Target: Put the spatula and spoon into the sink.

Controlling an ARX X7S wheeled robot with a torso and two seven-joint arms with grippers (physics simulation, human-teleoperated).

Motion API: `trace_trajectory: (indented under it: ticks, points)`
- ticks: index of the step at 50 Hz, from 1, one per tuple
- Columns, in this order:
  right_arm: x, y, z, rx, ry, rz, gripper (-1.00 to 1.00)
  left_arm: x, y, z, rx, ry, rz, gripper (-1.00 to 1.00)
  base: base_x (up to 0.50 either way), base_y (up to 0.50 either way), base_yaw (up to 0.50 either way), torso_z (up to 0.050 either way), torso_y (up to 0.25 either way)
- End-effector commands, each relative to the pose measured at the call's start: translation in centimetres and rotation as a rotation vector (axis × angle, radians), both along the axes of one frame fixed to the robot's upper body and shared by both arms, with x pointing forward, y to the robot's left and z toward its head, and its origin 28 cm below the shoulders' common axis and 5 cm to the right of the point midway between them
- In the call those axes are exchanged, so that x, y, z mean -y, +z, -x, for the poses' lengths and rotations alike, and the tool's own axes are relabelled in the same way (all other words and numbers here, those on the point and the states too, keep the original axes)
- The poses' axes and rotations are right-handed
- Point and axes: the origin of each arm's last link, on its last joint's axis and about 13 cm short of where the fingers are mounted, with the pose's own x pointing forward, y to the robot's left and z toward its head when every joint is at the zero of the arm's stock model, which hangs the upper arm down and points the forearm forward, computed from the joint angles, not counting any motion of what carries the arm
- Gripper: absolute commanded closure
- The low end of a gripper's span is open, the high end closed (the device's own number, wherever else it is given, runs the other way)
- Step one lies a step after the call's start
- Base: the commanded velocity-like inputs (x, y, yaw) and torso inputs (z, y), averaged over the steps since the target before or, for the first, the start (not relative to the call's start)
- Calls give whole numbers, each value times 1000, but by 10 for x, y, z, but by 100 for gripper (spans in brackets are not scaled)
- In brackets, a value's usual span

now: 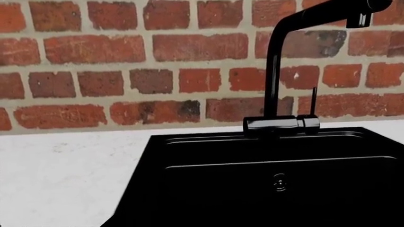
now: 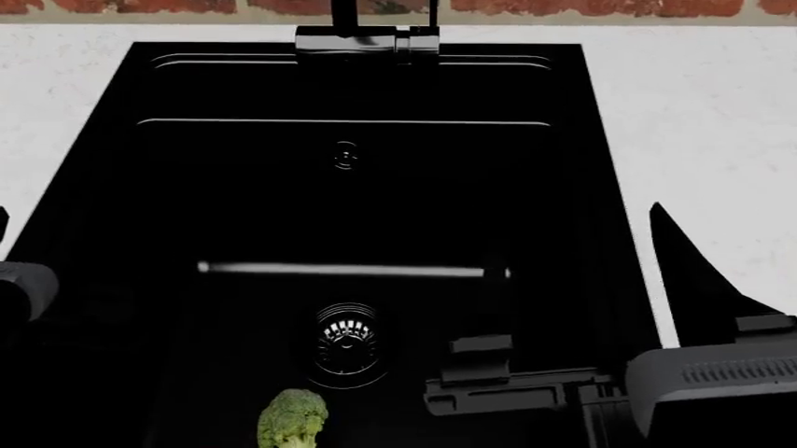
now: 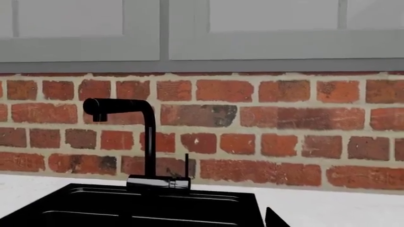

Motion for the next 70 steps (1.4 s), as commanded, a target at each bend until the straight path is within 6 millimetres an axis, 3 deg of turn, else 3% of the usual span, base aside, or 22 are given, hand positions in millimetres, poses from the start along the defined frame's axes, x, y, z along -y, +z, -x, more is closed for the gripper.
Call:
trace_trajectory:
  ticks: [1, 33, 49, 70]
  points:
    - [11, 10, 24, -37, -114, 28, -100, -4, -3, -7, 3, 27, 14, -100, 0, 0, 0, 0, 0]
    - [33, 9, 103, -125, -392, -6, -100, -4, -9, -13, -15, 17, 19, -100, 0, 0, 0, 0, 0]
    - [33, -4, 124, -166, -514, -35, -100, -5, -12, -13, -20, 27, 27, -100, 0, 0, 0, 0, 0]
    - [32, -17, 131, -204, -608, -108, -100, -6, -12, -15, -18, 37, 31, -100, 0, 0, 0, 0, 0]
